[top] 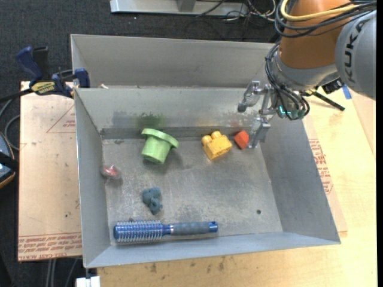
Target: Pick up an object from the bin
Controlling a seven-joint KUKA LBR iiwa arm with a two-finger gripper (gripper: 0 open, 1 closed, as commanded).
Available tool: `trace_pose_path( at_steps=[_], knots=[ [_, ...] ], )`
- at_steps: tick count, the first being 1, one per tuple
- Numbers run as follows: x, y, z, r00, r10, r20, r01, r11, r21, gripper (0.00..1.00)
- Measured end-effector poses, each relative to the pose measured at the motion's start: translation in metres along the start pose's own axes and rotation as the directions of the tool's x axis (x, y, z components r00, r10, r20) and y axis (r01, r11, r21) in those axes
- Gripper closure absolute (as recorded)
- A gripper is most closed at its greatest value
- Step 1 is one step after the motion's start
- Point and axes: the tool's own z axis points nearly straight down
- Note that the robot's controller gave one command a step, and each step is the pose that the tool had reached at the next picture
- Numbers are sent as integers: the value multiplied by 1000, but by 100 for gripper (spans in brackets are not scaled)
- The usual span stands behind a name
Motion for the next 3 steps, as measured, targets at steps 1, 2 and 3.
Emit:
trace_pose_path(
  at_steps=[1, 2, 3],
  knots=[
    [-11, 29, 155, 1000, 12, 14, -12, 1000, 0, 0],
    [-9, -22, 138, 979, -204, 10, 204, 979, 5, 0],
    [-6, -7, 139, 958, -286, 7, 286, 958, 2, 0]
  ],
)
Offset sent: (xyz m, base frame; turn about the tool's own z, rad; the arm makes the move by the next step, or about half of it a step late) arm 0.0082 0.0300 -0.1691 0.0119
